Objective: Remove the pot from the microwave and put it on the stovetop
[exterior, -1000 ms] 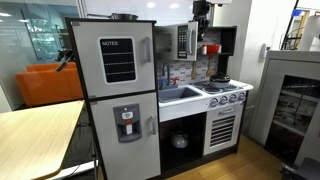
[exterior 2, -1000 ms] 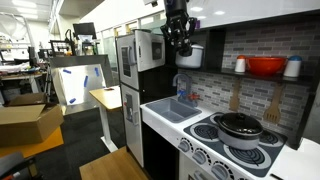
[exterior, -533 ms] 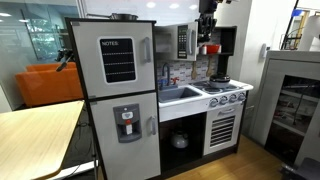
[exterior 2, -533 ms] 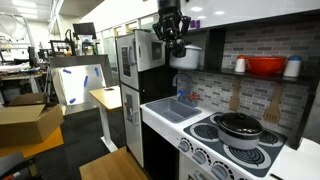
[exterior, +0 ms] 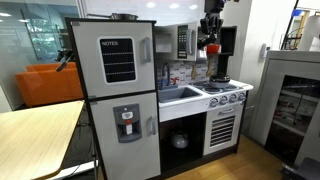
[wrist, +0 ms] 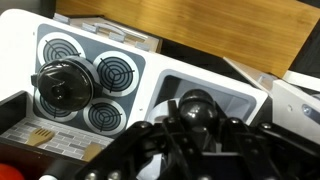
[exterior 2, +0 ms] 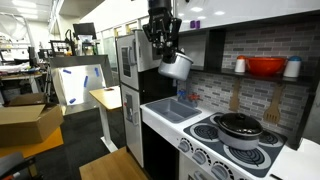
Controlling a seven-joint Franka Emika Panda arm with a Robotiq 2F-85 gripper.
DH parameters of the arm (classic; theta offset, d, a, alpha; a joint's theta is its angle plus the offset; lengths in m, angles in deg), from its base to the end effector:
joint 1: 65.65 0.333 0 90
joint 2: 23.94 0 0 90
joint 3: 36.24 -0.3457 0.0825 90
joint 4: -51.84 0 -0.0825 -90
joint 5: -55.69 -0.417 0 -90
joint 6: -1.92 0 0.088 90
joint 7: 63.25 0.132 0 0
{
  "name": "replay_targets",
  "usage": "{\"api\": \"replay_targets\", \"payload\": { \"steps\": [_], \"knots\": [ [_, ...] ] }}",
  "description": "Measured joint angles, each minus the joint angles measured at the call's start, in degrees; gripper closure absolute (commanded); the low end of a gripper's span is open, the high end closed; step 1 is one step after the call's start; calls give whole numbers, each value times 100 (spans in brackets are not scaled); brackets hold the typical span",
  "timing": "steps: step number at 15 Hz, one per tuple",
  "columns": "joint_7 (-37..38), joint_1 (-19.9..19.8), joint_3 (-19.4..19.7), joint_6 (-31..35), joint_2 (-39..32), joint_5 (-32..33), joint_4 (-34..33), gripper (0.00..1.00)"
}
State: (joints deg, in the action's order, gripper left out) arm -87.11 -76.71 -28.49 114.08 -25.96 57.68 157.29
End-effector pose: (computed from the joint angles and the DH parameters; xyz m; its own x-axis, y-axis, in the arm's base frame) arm 0.5820 -0.2006 0.5050 0.9930 0.1019 0.0595 0.0978 -0.9929 0.0677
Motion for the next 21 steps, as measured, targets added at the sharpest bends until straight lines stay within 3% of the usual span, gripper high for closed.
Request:
{"api": "replay_targets", "payload": {
  "steps": [8, 21],
  "knots": [
    [136, -3, 239, 116, 135, -12, 372, 91],
    [521, -27, 383, 1510, -423, -15, 732, 91]
  ]
}}
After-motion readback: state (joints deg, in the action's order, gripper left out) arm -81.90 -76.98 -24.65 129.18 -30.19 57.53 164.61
